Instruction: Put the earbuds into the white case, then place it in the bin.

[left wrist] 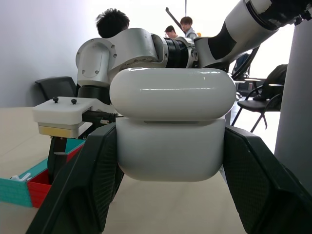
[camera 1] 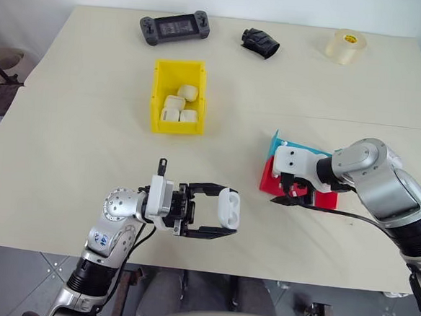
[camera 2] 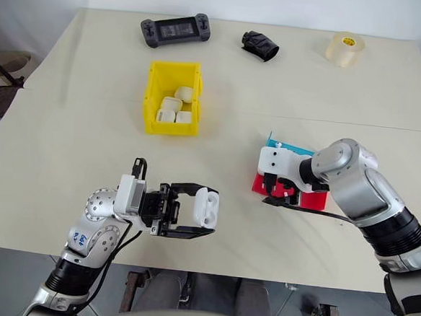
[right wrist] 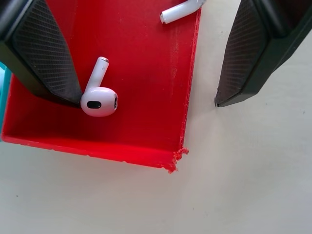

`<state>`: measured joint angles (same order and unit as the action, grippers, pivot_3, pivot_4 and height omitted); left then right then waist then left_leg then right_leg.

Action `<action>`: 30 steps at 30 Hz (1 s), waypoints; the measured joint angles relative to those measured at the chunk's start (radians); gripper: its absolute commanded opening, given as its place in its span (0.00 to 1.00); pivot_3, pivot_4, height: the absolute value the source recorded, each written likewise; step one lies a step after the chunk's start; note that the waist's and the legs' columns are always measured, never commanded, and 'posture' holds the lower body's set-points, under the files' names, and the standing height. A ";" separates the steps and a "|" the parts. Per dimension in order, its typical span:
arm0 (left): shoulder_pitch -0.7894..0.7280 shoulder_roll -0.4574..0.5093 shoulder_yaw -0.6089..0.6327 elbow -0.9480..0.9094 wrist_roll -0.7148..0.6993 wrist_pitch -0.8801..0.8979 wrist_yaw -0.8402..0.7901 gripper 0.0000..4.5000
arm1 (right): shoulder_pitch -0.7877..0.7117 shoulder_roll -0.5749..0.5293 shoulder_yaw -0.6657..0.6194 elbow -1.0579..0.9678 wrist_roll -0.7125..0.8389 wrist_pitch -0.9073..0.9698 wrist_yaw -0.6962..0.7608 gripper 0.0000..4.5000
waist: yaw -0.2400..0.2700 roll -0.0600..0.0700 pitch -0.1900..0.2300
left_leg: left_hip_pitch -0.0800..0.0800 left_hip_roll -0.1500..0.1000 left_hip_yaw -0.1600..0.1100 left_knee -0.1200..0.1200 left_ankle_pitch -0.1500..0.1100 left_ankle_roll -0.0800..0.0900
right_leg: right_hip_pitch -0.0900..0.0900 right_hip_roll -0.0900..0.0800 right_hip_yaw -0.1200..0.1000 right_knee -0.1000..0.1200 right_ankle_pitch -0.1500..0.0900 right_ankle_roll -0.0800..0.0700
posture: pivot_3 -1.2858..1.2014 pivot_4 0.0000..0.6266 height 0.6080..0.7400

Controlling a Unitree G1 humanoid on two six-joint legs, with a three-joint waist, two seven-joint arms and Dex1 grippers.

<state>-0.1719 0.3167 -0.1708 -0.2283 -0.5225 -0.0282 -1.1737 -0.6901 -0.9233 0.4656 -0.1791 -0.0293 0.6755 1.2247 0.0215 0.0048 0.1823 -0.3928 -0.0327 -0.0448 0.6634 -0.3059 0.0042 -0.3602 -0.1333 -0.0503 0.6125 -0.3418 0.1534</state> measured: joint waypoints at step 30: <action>0.000 -0.003 -0.004 0.000 0.000 -0.005 0.008 0.62 | -0.013 0.036 -0.003 0.035 -0.034 -0.027 0.001 0.29 | 0.000 0.000 0.000 | 0.001 0.000 0.000 0.000 0.000 0.000 | 0.001 0.000 0.000 0.000 0.000 0.000 | 0.52 0.24 1.00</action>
<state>-0.1723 0.3135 -0.1746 -0.2283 -0.5223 -0.0331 -1.1656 -0.7035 -0.8873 0.4630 -0.1442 -0.0628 0.6490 1.2255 0.0212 0.0048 0.1823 -0.3919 -0.0325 -0.0448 0.6634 -0.3059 0.0042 -0.3596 -0.1331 -0.0502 0.6128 -0.3418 0.1533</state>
